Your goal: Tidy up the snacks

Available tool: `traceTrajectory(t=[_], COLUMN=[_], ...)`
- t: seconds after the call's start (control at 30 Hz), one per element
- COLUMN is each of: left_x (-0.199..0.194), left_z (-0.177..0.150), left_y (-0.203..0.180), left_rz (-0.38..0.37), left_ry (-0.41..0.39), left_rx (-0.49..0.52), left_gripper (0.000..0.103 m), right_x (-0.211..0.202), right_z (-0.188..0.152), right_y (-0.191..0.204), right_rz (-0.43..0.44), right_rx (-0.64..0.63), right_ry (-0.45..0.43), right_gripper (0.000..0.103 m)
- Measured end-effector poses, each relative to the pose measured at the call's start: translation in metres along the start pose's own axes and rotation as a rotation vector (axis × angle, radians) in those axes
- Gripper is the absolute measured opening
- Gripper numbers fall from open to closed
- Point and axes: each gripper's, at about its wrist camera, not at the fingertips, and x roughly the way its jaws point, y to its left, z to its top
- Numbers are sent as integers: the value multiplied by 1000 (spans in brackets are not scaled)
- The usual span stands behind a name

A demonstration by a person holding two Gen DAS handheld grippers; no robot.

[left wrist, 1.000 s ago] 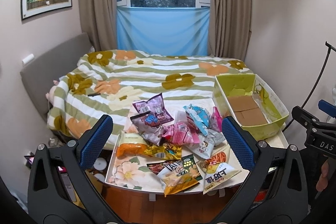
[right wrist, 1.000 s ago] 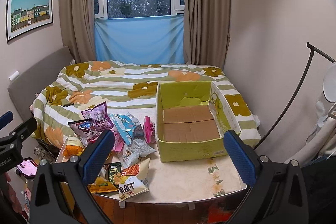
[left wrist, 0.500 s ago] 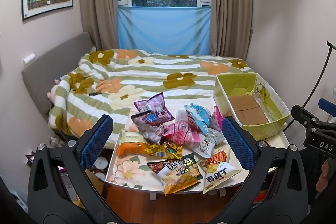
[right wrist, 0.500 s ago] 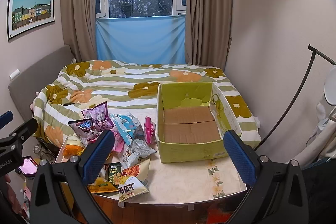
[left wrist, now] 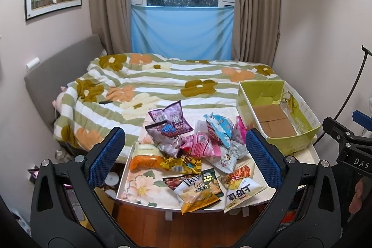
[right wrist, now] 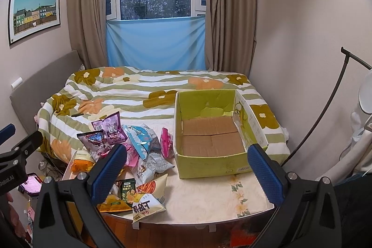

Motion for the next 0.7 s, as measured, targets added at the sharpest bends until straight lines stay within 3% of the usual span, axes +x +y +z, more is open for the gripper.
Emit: traceTrajectory(t=[0.7], left_x=[1], left_z=[-4], left_y=[-6], left_rz=[-8], left_ry=[24], left_rx=[-16], left_gripper=[103], right_x=[-1], right_z=[1], right_y=[1], right_rz=[7], right_rx=[-3], right_ry=[4], right_gripper=[103])
